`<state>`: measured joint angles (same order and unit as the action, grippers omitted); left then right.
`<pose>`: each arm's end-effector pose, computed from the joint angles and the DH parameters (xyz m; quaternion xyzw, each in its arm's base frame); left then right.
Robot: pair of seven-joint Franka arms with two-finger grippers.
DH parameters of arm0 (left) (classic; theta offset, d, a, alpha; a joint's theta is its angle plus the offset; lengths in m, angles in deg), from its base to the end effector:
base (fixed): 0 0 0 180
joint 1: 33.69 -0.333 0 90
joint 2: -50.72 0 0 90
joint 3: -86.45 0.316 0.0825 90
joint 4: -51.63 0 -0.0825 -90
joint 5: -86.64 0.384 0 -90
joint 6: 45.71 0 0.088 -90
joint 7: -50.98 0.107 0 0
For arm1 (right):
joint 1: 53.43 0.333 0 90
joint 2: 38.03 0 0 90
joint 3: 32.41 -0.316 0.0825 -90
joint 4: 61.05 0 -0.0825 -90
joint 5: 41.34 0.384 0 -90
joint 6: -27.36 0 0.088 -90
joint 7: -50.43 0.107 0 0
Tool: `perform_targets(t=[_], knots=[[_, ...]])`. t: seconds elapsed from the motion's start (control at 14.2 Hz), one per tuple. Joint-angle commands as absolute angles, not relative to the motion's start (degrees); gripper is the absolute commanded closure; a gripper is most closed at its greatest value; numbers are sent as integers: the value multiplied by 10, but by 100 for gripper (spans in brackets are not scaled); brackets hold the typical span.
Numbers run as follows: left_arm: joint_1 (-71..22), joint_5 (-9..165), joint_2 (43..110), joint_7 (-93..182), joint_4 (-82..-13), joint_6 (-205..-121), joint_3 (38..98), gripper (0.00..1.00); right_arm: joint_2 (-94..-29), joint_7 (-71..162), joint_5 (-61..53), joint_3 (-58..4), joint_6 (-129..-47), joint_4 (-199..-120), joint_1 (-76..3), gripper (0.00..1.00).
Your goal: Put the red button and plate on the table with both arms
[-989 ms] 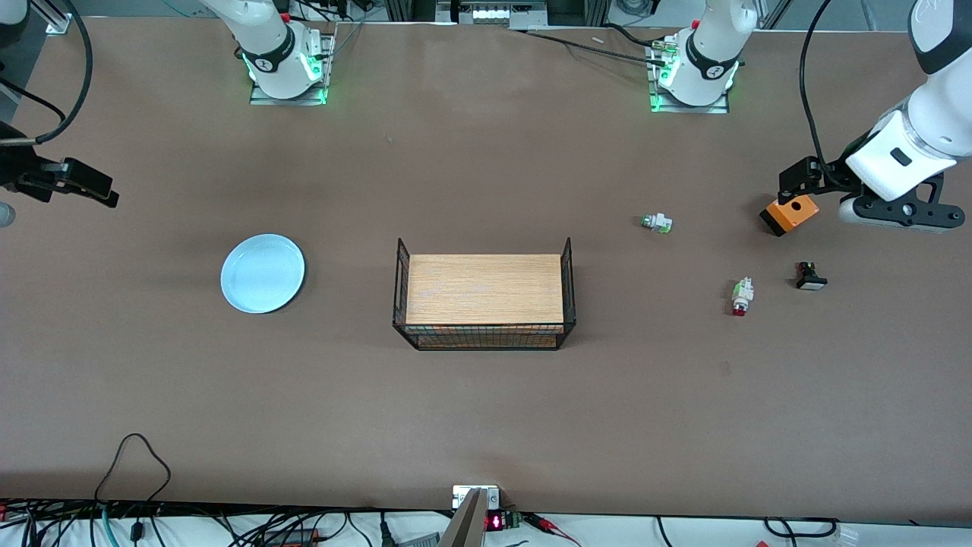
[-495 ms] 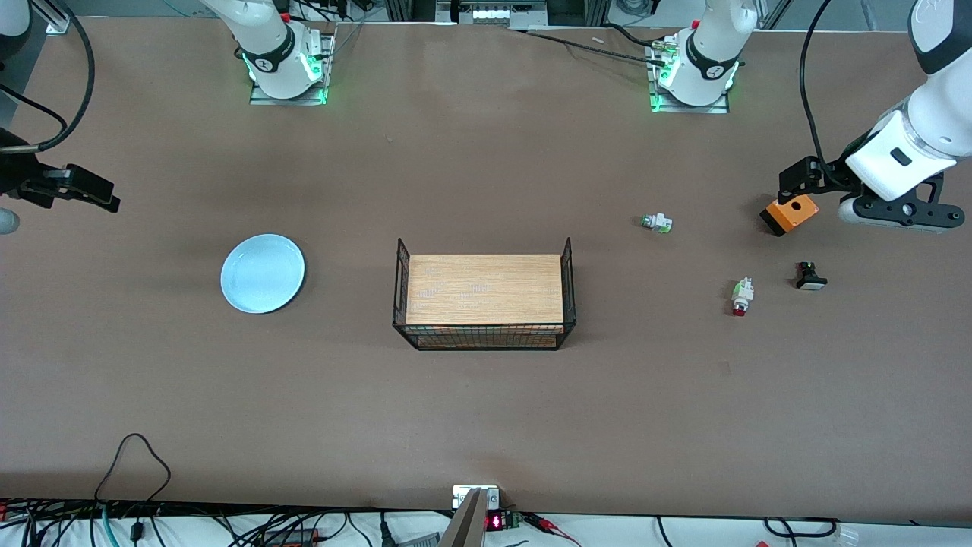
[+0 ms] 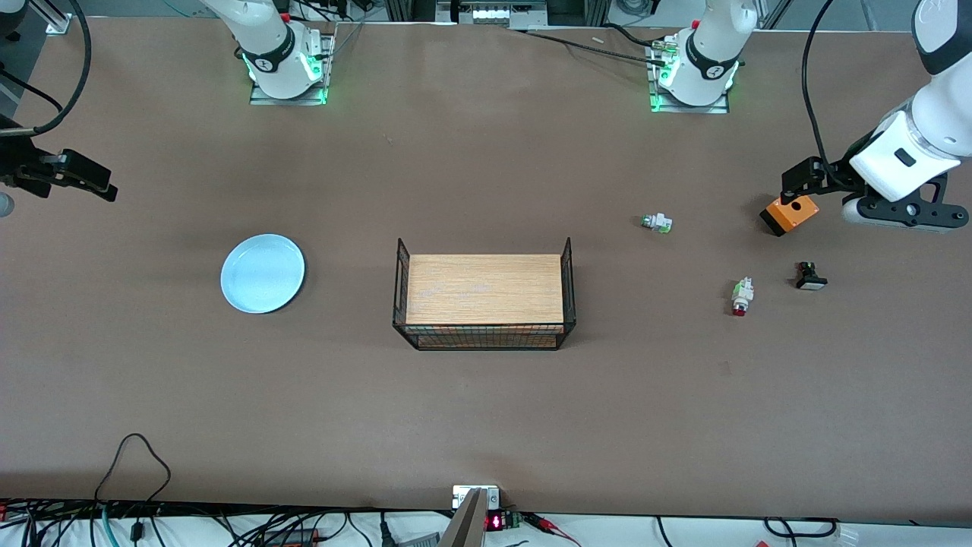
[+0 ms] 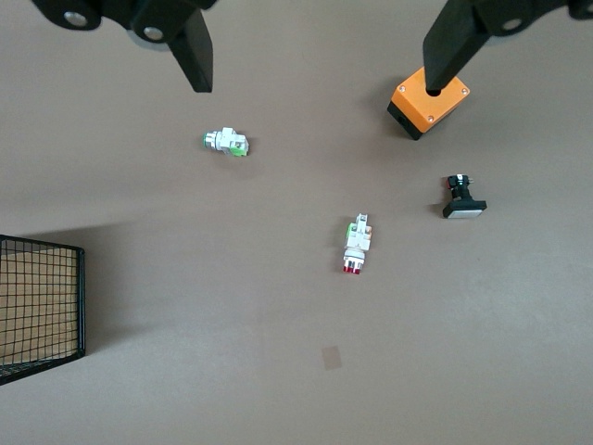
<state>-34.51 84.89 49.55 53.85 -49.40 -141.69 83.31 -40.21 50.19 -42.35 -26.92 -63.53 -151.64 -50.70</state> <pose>0.5485 -0.0254 0.5535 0.9984 -0.0431 -0.0338 0.0147 0.5657 -0.0281 0.5998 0.9996 -0.0217 -0.0166 0.0102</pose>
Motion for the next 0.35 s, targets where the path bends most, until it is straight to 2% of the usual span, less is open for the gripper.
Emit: perform_targets(t=[0.0, 0.28], knots=[[-348, 847, 491, 543, -486, -1405, 833, 0, -391, 496, -426, -277, -640, -1526, -513, 0], [-348, 847, 492, 543, -486, -1405, 834, 0, -392, 492, -425, -277, -640, -1524, -514, 0]])
